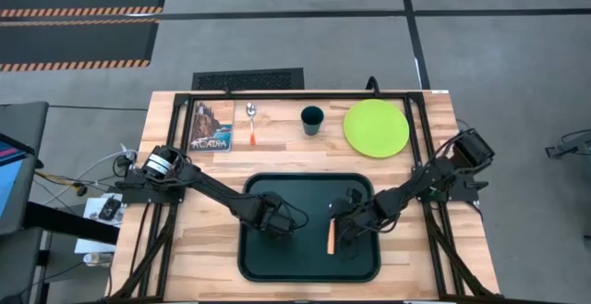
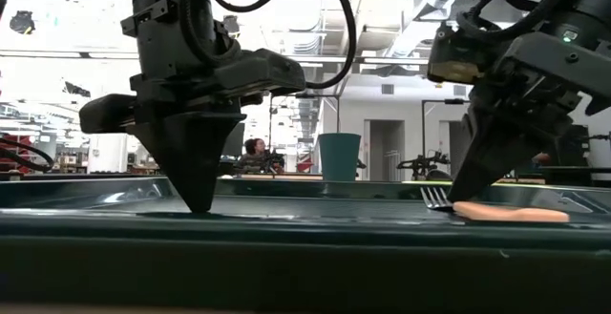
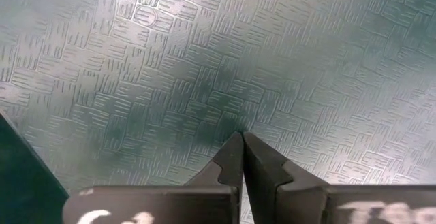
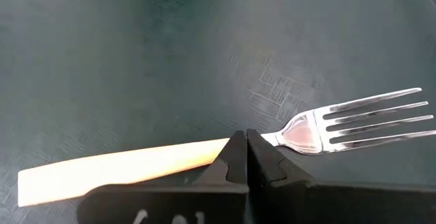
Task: Pick and place plate/cup/fork/spoon on tray
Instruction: Put the orange fork on the right of the black serving tray
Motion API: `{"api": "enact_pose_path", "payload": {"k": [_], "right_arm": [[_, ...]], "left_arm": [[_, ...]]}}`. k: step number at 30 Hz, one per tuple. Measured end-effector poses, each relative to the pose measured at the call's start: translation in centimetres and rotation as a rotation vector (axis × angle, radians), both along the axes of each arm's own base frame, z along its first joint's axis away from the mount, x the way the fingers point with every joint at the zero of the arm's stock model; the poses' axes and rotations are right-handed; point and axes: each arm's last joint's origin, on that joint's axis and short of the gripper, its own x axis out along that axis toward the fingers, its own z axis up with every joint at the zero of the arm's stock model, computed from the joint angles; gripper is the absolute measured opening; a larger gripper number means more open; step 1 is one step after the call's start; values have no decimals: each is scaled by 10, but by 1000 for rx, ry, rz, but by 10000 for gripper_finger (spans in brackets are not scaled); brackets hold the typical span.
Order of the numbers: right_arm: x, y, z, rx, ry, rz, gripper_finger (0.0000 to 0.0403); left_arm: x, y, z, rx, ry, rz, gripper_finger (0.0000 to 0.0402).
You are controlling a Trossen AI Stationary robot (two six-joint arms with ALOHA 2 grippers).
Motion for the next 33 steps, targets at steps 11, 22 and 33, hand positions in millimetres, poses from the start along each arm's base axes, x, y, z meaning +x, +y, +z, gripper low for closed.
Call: {"api": "enact_pose_path", "payload": {"k": [11, 22, 33], "right_arm": [[3, 3, 11, 17, -52, 24, 8], [0, 8, 10, 12, -42, 43, 8], [2, 11, -1, -9, -22, 46, 8]], "left_arm": [[1, 0, 0, 7, -12, 3, 0], [1, 0, 0, 8, -12, 5, 0], [1, 0, 0, 11, -16, 17, 0]]}}
